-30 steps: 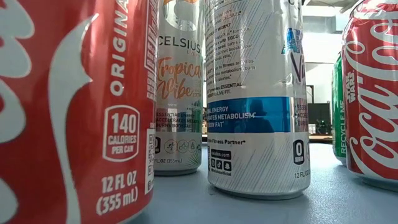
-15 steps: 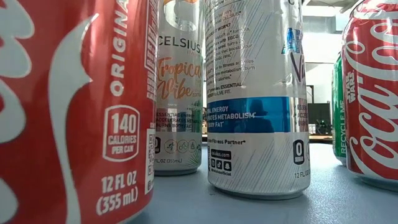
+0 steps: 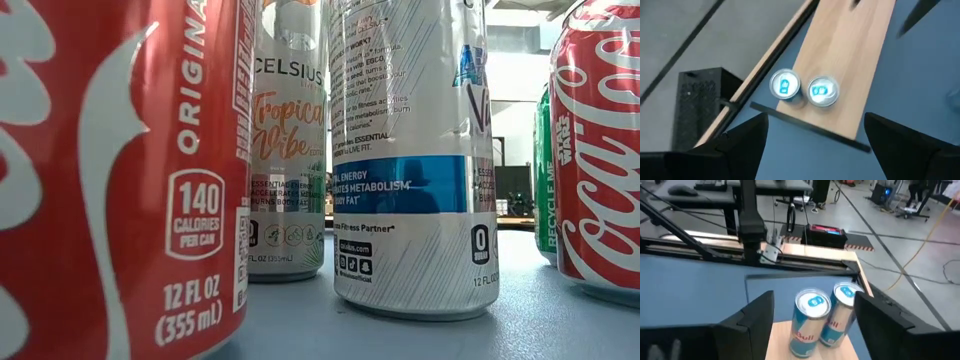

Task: Place canned beverage on shelf
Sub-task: Put the bottom blue soda can on the shelf aligned with the other blue soda can

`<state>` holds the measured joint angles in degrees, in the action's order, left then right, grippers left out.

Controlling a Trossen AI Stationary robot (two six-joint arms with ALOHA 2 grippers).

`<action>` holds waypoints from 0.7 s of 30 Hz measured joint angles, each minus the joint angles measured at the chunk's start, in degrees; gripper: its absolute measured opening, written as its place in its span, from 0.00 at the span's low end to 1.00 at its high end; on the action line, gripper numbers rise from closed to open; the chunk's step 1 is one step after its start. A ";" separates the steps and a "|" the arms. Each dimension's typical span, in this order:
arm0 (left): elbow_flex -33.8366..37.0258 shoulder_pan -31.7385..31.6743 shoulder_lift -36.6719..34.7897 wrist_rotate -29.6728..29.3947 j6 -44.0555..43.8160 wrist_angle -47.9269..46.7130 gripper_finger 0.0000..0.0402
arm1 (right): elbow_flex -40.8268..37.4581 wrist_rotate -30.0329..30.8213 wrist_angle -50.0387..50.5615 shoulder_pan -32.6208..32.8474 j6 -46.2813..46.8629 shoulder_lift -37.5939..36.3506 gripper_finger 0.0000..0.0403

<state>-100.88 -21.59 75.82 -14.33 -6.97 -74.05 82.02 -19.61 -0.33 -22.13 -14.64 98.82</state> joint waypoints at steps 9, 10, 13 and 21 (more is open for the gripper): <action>0.00 2.15 -3.92 -0.07 -7.44 0.44 0.79 | 7.03 0.01 -2.54 1.39 -0.28 11.84 0.66; 0.00 2.38 -3.96 -0.07 -7.89 0.40 0.79 | 8.45 0.03 -2.57 1.47 -0.28 13.07 0.66; 0.00 3.18 -3.90 -0.06 -8.71 -0.50 0.79 | 12.42 0.05 -0.98 1.55 -0.36 16.03 0.66; 0.00 5.07 -3.54 -0.08 -8.40 -1.48 0.79 | 15.43 0.34 3.30 1.86 -0.91 18.69 0.66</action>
<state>-100.88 -16.52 72.28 -14.41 -15.38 -75.53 97.45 -19.26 2.97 -20.27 -15.55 117.51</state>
